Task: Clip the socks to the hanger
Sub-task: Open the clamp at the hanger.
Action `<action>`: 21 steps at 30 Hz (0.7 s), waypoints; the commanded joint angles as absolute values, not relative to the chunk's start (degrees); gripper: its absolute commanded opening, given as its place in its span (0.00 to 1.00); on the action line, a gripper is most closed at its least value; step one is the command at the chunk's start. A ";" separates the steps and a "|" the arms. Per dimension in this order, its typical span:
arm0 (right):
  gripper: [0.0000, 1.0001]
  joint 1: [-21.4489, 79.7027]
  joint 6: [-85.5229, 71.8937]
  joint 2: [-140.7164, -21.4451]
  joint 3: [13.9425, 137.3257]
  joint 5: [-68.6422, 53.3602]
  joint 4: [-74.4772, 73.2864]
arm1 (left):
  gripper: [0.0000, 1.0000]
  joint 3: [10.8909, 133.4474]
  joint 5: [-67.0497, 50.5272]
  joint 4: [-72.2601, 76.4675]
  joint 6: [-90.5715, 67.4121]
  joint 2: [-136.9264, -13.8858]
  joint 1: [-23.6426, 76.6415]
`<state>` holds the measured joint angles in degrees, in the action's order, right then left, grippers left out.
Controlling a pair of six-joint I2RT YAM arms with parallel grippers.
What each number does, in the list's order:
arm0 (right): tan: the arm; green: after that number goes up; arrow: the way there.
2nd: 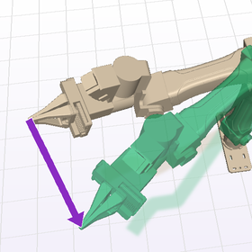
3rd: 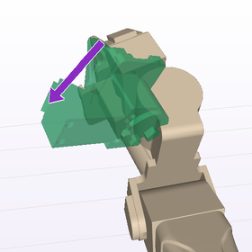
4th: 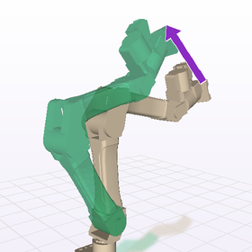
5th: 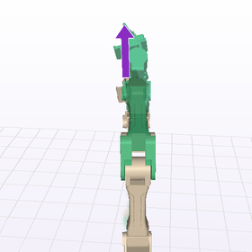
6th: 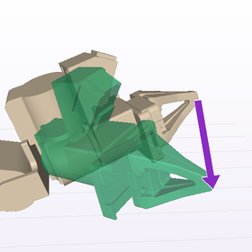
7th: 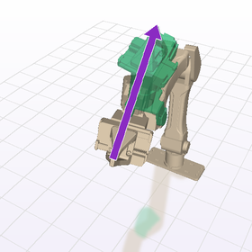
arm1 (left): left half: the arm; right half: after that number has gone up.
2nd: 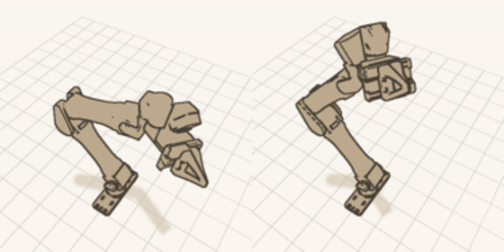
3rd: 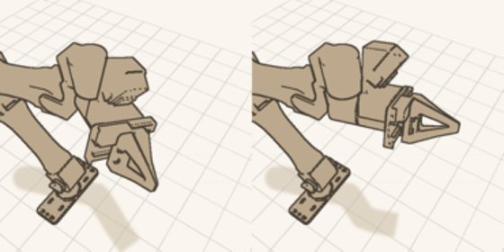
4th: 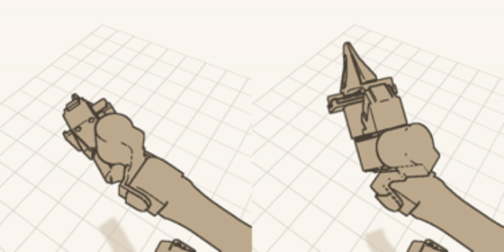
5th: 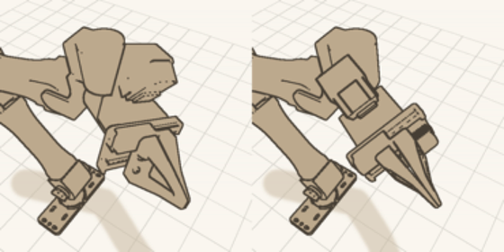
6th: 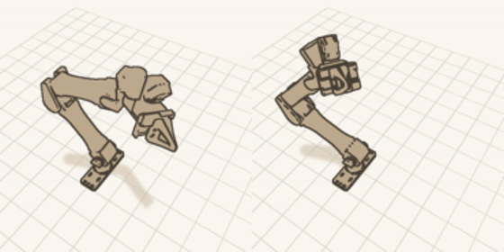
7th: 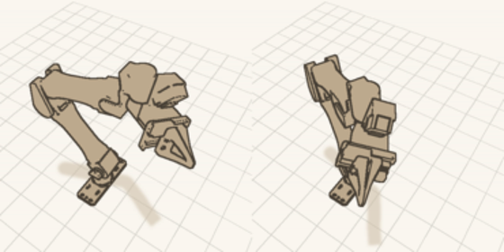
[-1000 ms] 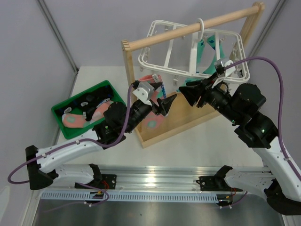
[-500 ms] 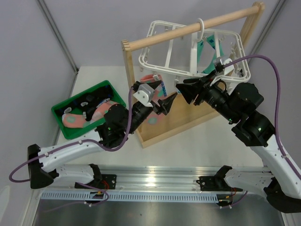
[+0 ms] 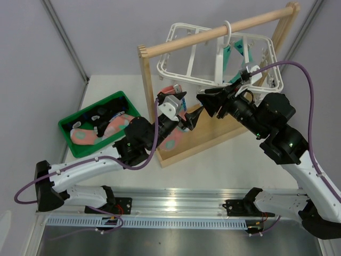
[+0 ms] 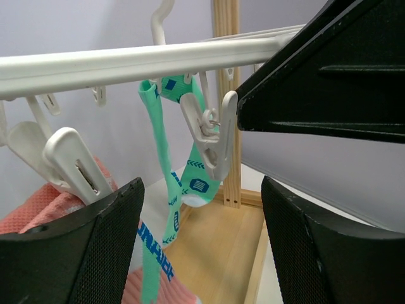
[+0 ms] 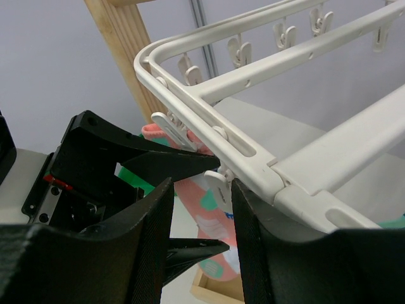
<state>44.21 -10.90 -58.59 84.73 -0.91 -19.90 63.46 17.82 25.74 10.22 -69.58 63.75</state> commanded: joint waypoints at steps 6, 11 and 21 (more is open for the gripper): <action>0.45 44.82 -10.81 -59.33 85.34 -2.11 -15.82 | 0.78 66.45 18.90 29.44 12.04 -69.79 64.16; 0.45 44.91 -10.99 -59.41 85.43 -3.25 -15.56 | 0.78 66.44 19.42 30.23 12.57 -69.96 64.16; 0.45 45.00 -11.51 -60.20 86.22 -7.38 -15.38 | 0.78 66.18 21.18 31.46 14.41 -70.14 64.25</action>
